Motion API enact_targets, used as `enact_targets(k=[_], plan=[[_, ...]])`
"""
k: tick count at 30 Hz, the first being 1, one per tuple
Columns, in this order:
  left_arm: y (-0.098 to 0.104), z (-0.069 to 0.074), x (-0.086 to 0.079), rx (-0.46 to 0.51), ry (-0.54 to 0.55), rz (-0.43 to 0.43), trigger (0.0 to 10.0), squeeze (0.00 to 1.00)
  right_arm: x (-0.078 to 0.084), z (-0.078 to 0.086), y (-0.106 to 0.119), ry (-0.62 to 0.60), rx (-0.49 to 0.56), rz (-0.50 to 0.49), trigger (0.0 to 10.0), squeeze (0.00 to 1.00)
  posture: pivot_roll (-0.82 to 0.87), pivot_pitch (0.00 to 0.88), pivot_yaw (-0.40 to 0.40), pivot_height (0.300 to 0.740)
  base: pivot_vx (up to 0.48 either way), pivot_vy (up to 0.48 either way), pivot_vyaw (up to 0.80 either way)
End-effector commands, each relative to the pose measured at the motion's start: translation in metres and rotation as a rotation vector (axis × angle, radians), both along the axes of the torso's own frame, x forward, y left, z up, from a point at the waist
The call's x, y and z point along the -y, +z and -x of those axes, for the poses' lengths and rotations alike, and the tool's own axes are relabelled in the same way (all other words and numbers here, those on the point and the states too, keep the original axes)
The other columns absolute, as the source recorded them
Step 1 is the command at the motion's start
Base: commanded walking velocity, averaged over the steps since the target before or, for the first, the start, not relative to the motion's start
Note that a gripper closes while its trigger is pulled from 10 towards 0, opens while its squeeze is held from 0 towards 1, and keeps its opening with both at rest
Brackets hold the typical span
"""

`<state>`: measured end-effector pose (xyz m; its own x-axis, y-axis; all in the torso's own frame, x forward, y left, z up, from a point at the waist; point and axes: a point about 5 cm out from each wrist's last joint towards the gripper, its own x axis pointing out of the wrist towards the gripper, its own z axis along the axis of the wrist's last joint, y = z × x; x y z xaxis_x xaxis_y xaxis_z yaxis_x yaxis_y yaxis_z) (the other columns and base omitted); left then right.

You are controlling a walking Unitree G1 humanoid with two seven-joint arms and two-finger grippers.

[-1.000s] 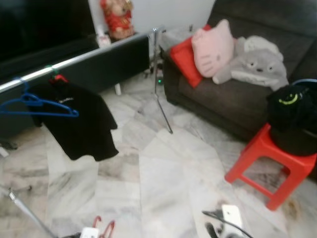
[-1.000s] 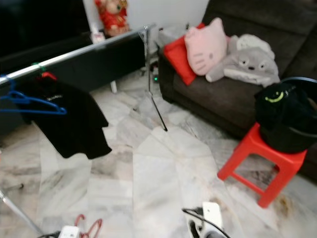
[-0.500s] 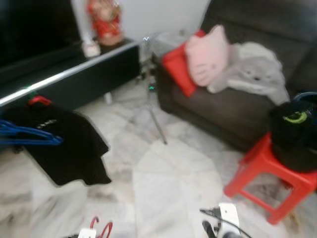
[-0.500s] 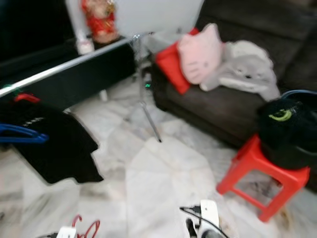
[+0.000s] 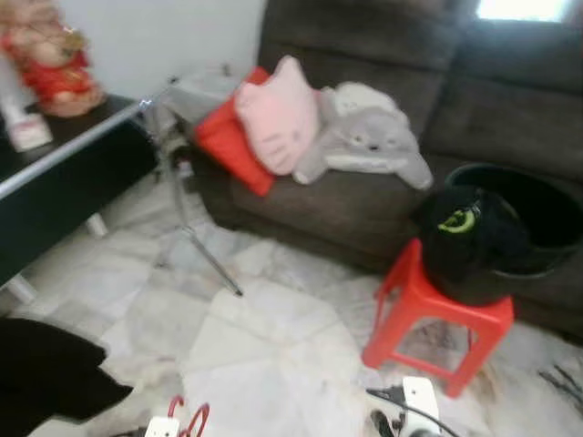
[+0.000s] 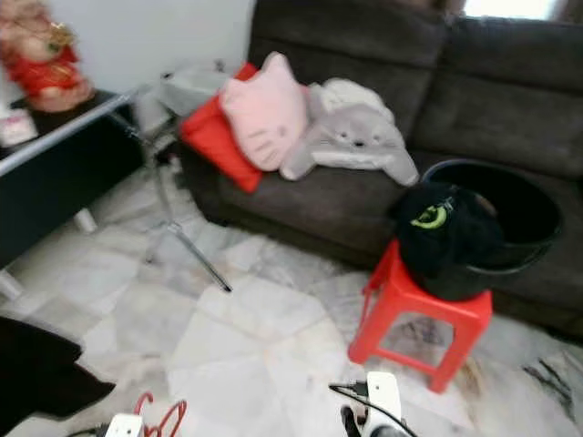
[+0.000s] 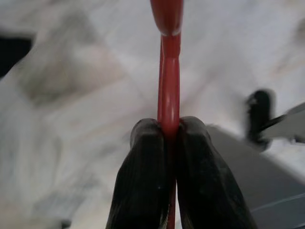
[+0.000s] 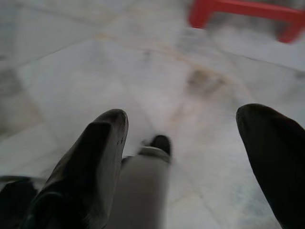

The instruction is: Hang hanger

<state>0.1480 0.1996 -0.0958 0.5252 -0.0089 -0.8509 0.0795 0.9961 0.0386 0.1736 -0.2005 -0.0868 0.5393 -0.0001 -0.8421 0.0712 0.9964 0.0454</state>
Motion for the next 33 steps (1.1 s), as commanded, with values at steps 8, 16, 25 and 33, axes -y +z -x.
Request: enact_targets(k=[8, 16, 25, 33], plan=[[-0.0025, 0.0066, -0.0007, -0.025, -0.007, -0.006, 10.0, 0.0, -0.0021, -0.0077, 0.0034, 0.008, 0.029, -0.003, 10.0, 0.0, 0.01, 0.0, -0.016, 0.716, 0.4, 0.0, 0.0], [-0.0022, 0.0045, 0.0018, -0.023, -0.012, -0.004, 10.0, 0.0, -0.0021, -0.0076, 0.0034, 0.017, 0.029, -0.002, 10.0, 0.0, 0.01, 0.0, -0.015, 0.716, 0.398, 0.0, 0.6], [-0.0029, 0.0047, 0.0053, -0.025, -0.012, -0.001, 10.0, 0.0, -0.0018, -0.0067, 0.0029, 0.012, 0.019, 0.001, 10.0, 0.0, 0.0, 0.0, -0.016, 0.716, 0.398, 0.0, 0.13], [-0.0031, 0.006, 0.0038, -0.027, -0.008, -0.001, 10.0, 0.0, -0.002, -0.0076, 0.0034, 0.035, 0.021, 0.002, 10.0, 0.0, 0.0, 0.0, -0.018, 0.716, 0.398, 0.0, 0.0]])
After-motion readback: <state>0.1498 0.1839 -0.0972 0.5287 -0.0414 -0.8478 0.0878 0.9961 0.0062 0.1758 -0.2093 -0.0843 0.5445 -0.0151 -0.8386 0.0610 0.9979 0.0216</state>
